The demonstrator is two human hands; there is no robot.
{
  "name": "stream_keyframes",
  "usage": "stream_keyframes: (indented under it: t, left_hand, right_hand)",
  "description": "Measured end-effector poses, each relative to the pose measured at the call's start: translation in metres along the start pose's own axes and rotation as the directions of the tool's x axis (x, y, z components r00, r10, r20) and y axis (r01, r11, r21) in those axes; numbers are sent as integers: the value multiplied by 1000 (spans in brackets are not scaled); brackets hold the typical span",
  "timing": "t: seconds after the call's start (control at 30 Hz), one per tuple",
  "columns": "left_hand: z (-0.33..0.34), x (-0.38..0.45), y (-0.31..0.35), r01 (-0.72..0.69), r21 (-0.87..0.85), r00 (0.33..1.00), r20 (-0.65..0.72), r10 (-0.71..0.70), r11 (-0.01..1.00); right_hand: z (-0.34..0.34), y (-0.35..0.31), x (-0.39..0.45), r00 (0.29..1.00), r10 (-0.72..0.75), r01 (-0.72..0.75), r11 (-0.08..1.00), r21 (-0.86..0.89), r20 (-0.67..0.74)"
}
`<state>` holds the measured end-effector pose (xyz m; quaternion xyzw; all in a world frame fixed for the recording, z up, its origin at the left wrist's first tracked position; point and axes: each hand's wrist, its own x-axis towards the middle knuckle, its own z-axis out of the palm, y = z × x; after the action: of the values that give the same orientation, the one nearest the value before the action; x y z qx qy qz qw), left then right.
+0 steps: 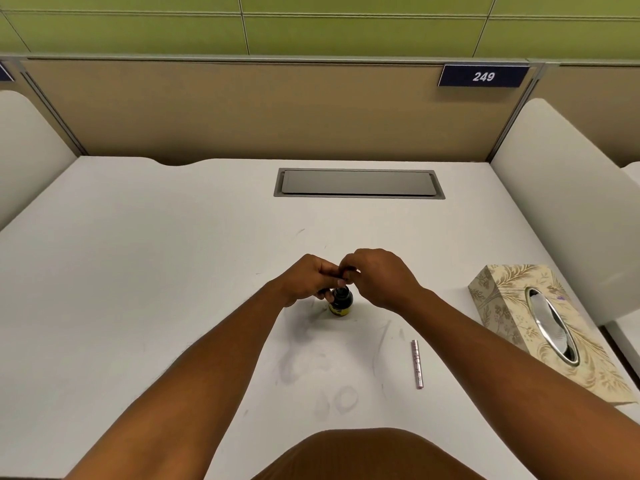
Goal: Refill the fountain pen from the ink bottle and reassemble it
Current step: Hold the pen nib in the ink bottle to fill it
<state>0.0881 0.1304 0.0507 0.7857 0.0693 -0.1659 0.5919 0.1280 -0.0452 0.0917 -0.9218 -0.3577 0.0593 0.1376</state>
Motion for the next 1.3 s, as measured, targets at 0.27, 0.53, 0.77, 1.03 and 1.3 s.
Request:
stream_keyframes:
  t: [0.27, 0.53, 0.77, 1.03, 1.3]
  left_hand:
    - [4, -2, 0, -14, 6, 1000, 7, 14, 1000]
    - [1, 1, 1, -16, 11, 1000, -1, 16, 1000]
    - [2, 3, 2, -12, 35, 1000, 6, 12, 999]
    - [-2, 3, 3, -19, 33, 999, 32, 18, 999]
    - [-1, 4, 1, -19, 57, 1000, 20, 18, 998]
  right_hand:
    - [0, 0, 0, 997, 80, -80, 996, -36, -4]
    - [-1, 3, -4, 1000, -15, 15, 1000, -13, -20]
    - [-1, 2, 0, 997, 66, -67, 997, -34, -40]
    - [-1, 7, -4, 997, -55, 52, 997, -54, -56]
    - [0, 6, -5, 997, 5, -8, 1000, -26, -80]
